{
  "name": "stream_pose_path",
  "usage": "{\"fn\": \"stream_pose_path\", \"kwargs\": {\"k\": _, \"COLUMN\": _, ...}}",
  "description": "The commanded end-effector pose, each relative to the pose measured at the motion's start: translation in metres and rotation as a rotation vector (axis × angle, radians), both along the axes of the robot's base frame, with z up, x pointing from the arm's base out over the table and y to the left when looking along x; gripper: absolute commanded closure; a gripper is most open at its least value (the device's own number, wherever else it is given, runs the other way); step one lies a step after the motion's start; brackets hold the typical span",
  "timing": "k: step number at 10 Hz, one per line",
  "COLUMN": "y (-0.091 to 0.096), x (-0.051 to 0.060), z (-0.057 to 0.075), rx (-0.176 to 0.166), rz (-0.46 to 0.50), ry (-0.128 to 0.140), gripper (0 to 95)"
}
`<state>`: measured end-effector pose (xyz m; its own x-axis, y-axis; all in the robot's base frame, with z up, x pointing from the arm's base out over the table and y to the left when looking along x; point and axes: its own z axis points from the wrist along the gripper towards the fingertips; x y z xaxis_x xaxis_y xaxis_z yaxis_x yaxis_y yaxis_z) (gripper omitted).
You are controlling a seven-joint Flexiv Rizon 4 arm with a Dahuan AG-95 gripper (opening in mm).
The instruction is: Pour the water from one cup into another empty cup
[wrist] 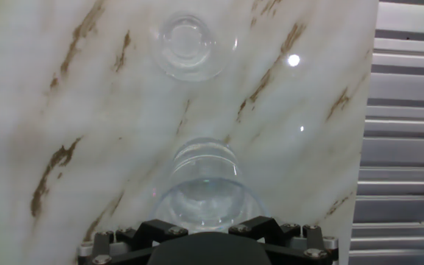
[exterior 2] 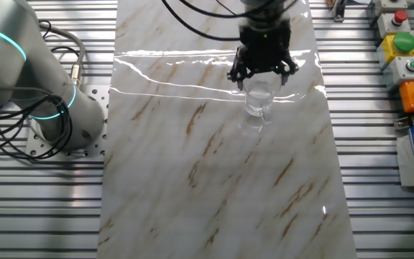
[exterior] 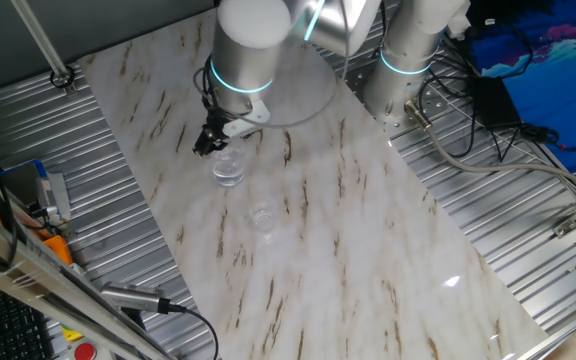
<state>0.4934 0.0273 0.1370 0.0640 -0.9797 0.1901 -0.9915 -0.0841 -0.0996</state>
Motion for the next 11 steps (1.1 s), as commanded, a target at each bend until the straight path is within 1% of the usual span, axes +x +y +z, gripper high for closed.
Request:
{"fn": "stream_pose_path", "kwargs": {"k": 1, "y": -0.001, "x": 0.002, "z": -0.005, "rx": 0.014, "rz": -0.005, "ry": 0.001, "gripper": 95.0}}
{"fn": "stream_pose_path", "kwargs": {"k": 4, "y": -0.002, "x": 0.003, "z": -0.014, "rx": 0.022, "rz": -0.015, "ry": 0.009, "gripper": 95.0}}
{"fn": "stream_pose_path", "kwargs": {"k": 6, "y": -0.002, "x": 0.003, "z": -0.020, "rx": 0.036, "rz": -0.032, "ry": 0.015, "gripper": 95.0}}
{"fn": "stream_pose_path", "kwargs": {"k": 7, "y": -0.002, "x": 0.003, "z": -0.024, "rx": 0.038, "rz": -0.038, "ry": 0.017, "gripper": 95.0}}
{"fn": "stream_pose_path", "kwargs": {"k": 11, "y": -0.001, "x": 0.003, "z": -0.030, "rx": 0.039, "rz": -0.048, "ry": 0.019, "gripper": 95.0}}
